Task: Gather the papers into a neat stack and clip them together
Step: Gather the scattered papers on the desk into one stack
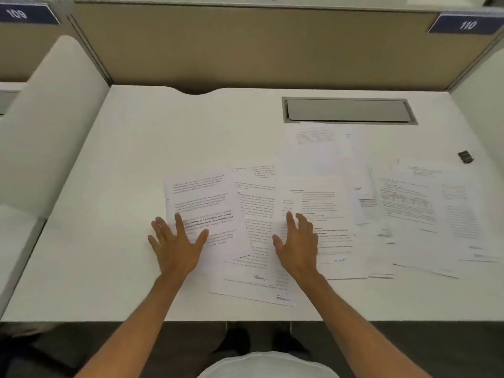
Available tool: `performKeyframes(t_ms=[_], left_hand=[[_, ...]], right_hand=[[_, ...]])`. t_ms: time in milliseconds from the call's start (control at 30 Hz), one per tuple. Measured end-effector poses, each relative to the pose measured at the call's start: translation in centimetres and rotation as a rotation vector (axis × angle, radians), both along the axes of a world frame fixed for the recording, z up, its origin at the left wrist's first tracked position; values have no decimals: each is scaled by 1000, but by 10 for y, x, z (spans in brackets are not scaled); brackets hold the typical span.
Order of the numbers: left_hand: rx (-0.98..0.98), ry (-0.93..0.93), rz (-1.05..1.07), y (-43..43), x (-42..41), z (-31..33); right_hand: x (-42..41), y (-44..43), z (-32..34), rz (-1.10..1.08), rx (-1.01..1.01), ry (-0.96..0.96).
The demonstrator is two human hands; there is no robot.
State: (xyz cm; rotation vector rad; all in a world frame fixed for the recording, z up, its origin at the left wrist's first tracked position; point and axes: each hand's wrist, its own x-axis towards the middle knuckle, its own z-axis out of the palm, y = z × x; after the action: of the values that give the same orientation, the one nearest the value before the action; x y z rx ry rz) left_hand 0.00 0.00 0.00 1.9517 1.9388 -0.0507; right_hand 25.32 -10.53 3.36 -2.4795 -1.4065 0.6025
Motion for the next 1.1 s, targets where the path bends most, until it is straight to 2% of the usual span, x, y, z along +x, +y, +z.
performKeyframes(t_ms=[100, 300, 567, 733, 800, 967, 1100], left_hand=[[-66, 41, 1, 2, -4, -9], [-34, -18, -113, -6, 0, -21], [15, -11, -353, -28, 26, -26], [26, -42, -355, -39, 45, -24], [2, -84, -298, -41, 49, -19], [-41, -296, 73, -34, 56, 6], [-117, -532, 305, -15, 61, 22]], right_hand=[[-3, -1, -3, -170, -1, 15], [-7, 3, -4, -406, -29, 112], [-11, 16, -5, -457, -40, 170], [-17, 24, -4, -432, -66, 138], [-19, 28, -3, -428, -83, 128], [-21, 36, 0, -523, -120, 137], [-16, 42, 2, -571, -165, 108]])
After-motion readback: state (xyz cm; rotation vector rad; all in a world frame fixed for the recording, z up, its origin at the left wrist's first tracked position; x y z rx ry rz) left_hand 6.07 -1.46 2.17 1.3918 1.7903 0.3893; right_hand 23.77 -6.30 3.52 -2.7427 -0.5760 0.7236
